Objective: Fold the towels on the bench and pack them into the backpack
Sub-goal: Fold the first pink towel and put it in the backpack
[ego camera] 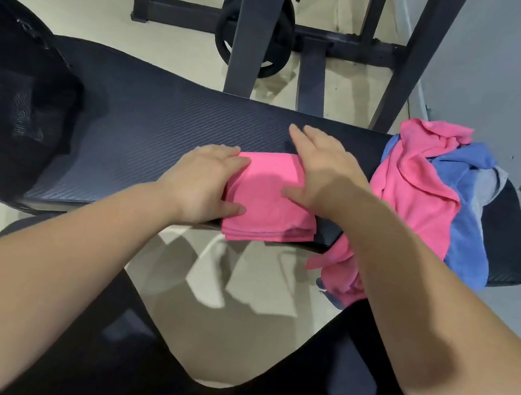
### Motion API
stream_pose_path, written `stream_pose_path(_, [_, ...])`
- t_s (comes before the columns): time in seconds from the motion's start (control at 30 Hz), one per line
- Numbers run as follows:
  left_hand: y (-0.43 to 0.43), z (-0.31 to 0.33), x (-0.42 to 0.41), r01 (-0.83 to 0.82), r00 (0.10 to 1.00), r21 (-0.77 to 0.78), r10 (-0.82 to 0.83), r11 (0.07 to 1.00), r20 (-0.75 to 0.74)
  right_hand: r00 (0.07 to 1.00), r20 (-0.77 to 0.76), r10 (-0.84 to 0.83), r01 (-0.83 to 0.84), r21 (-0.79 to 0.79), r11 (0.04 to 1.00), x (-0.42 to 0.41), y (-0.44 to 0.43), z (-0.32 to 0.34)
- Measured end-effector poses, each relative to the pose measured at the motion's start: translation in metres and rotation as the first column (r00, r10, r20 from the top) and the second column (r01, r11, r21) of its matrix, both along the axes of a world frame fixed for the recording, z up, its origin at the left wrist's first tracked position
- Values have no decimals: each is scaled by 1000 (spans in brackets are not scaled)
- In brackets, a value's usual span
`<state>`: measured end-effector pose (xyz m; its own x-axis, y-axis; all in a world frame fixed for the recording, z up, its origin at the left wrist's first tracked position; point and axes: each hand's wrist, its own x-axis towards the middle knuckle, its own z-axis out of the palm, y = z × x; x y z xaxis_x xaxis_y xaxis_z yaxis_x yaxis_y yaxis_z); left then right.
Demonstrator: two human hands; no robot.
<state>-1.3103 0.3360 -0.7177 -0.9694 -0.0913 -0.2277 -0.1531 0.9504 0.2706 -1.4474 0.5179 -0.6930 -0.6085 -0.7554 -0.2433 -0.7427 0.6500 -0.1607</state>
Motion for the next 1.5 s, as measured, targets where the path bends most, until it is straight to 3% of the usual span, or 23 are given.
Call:
stream_pose_path(0.1, [-7,3,-13,-12,999,-3,12,1000,38,992,86,93,-104,128,986,-10,-8,-10])
stream_pose_path(0.33, [-6,4,-44,-52,995,34,49,998,81,995,83,64,-78,192,978,-29,-20,-1])
stream_pose_path(0.43, [-3,12,-54,-31,993,-49,37,998,113,990,122,70,-99,247,964,-32,-22,3])
stream_pose_path(0.53, [2,17,-59,50,995,-125,-39,991,88,989,70,127,-141,267,953,-30,-23,6])
stream_pose_path(0.63, [4,18,-61,90,996,-144,-89,985,18,988,-22,155,-148,188,971,-30,-24,3])
stream_pose_path(0.83, [2,32,-68,-23,965,-249,-43,968,-259,997,-77,-20,4,-202,979,-32,-25,0])
stream_pose_path(1.0, [4,7,-48,23,913,-193,-99,981,-395,994,-90,66,-97,-402,910,-5,-4,-14])
stream_pose_path(1.23, [11,-28,1,51,986,-208,-83,977,-146,982,-77,172,-181,-127,975,33,28,-45])
stream_pose_path(1.4, [17,-38,0,17,990,-177,-41,984,-135,992,-124,27,-38,-81,996,33,3,-36])
stream_pose_path(1.5, [21,-41,-2,6,990,-203,-34,979,-135,957,-287,-45,49,5,999,27,-19,-35])
